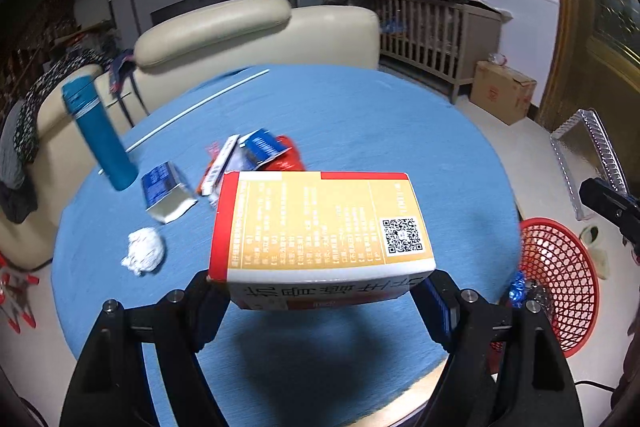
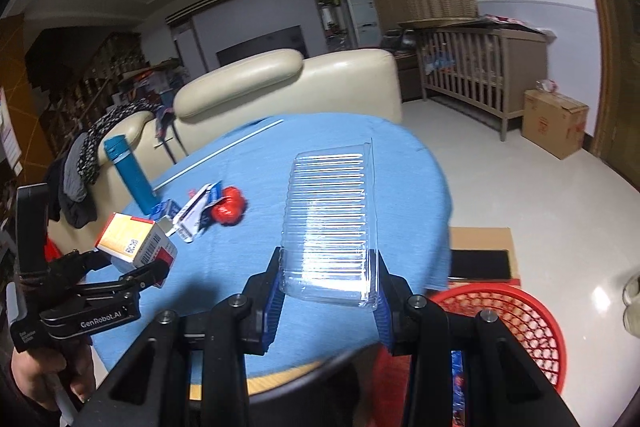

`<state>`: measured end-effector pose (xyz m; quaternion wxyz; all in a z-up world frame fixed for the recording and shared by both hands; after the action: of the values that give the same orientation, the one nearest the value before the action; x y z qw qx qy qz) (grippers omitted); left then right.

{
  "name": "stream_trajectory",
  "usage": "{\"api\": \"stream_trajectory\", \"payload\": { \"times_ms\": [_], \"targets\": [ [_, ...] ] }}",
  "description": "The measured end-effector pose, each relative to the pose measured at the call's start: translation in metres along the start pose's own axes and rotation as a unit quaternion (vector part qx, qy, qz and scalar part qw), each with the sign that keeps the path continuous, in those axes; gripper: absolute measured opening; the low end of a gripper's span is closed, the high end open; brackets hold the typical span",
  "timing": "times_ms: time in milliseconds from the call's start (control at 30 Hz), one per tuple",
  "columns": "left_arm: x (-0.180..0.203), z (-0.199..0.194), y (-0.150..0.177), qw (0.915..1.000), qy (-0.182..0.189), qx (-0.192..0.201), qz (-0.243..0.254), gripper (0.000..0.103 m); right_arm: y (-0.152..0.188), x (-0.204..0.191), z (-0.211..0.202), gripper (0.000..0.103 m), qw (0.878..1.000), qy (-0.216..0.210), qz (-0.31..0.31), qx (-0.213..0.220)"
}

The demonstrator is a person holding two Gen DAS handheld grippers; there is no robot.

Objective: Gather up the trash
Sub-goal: 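Carry the clear tray over the red basket with the right gripper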

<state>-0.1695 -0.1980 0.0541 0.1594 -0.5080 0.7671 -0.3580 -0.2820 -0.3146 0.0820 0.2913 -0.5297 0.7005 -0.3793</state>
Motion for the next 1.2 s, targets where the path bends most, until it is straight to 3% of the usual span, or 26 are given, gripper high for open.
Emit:
{"api": "stream_trajectory", "payload": {
  "times_ms": [700, 1200],
  "targets": [
    [0.123, 0.013, 0.013, 0.9931, 0.065, -0.027, 0.094, 0.082, 0.058, 0.11, -0.048, 0.041, 0.995, 0.074, 0.071, -0.01],
    [0.175, 0.014, 0.028, 0.9856, 0.085, -0.036, 0.142, 0.082, 0.099, 0.144, -0.046, 0.041, 0.99, 0.084, 0.105, -0.041]
  ]
}}
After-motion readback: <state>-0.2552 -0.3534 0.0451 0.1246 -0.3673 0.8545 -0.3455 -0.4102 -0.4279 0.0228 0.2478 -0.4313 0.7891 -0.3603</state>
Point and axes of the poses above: each gripper's, at about its wrist camera, not at the fingertips, and z roughly the way its jaws point, x to its right, y to its underside, the point moved 10 cm from there along z, roughly the way its jaws point, and after that the axes turned 15 degrees about -z, right-handed, at the moved point
